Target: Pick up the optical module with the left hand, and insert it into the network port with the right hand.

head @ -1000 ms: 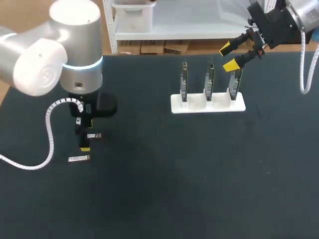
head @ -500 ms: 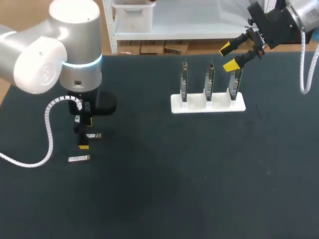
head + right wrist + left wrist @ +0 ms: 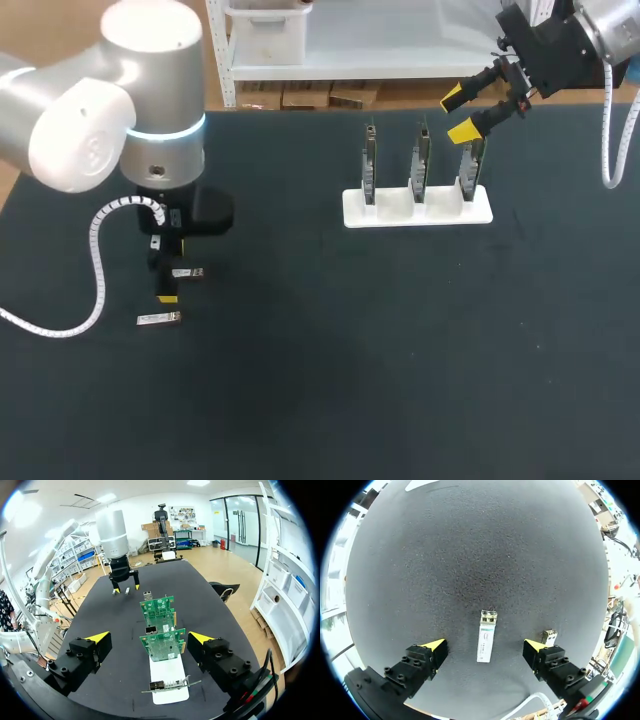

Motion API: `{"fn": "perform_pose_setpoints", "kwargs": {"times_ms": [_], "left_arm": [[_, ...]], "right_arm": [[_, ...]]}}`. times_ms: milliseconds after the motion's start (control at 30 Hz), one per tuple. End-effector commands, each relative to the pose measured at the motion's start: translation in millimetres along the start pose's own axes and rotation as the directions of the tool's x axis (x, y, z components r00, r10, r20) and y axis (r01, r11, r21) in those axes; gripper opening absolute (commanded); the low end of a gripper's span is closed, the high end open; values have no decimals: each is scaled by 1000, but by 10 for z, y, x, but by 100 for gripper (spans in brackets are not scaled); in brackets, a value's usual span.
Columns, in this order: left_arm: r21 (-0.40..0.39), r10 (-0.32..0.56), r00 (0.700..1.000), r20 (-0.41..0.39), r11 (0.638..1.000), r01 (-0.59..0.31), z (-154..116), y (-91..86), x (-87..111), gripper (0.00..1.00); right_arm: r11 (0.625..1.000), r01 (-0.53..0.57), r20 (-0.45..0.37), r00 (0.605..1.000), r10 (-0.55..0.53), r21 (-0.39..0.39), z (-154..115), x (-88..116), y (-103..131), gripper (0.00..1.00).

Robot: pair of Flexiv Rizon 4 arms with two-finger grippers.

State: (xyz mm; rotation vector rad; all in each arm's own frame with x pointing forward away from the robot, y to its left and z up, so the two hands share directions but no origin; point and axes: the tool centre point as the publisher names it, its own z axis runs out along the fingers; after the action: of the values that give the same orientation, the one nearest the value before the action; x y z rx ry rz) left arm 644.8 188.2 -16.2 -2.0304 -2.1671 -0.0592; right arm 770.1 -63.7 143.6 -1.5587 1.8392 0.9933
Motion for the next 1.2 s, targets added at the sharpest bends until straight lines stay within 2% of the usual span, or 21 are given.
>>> {"fn": "perform_pose_setpoints", "kwargs": {"times_ms": [33, 67, 100, 133, 267, 933, 1067, 1200], "left_arm": [[4, 4, 1000, 7, 1000, -4, 61, 0, 11, 100], [5, 4, 1000, 8, 1000, -4, 62, 0, 11, 99], [5, 5, 1000, 10, 1000, -5, 64, 0, 10, 56], [5, 6, 1000, 11, 1000, -6, 72, 2, 8, 35], [8, 4, 1000, 17, 1000, -4, 86, 7, 8, 0], [52, -10, 1000, 21, 999, 9, 78, -15, 47, 0], [57, -7, 996, 90, 998, 2, -89, -9, 67, 0], [42, 20, 974, 224, 999, -30, -368, 22, 29, 0]], "right_arm": [[1000, 1, 0, 1000, -1, 4, 2, 2, 15, 100], [1000, 1, 0, 1000, -1, 4, 2, 2, 15, 100], [1000, 1, 0, 1000, -1, 4, 2, 2, 15, 100], [1000, 1, 0, 1000, -1, 4, 2, 2, 15, 100], [1000, 1, 0, 1000, -1, 4, 2, 2, 15, 100], [1000, 1, 0, 1000, -1, 4, 2, 2, 15, 100], [1000, 1, 0, 1000, -1, 4, 2, 2, 15, 100], [1000, 1, 0, 1000, -1, 4, 2, 2, 15, 100]]}}
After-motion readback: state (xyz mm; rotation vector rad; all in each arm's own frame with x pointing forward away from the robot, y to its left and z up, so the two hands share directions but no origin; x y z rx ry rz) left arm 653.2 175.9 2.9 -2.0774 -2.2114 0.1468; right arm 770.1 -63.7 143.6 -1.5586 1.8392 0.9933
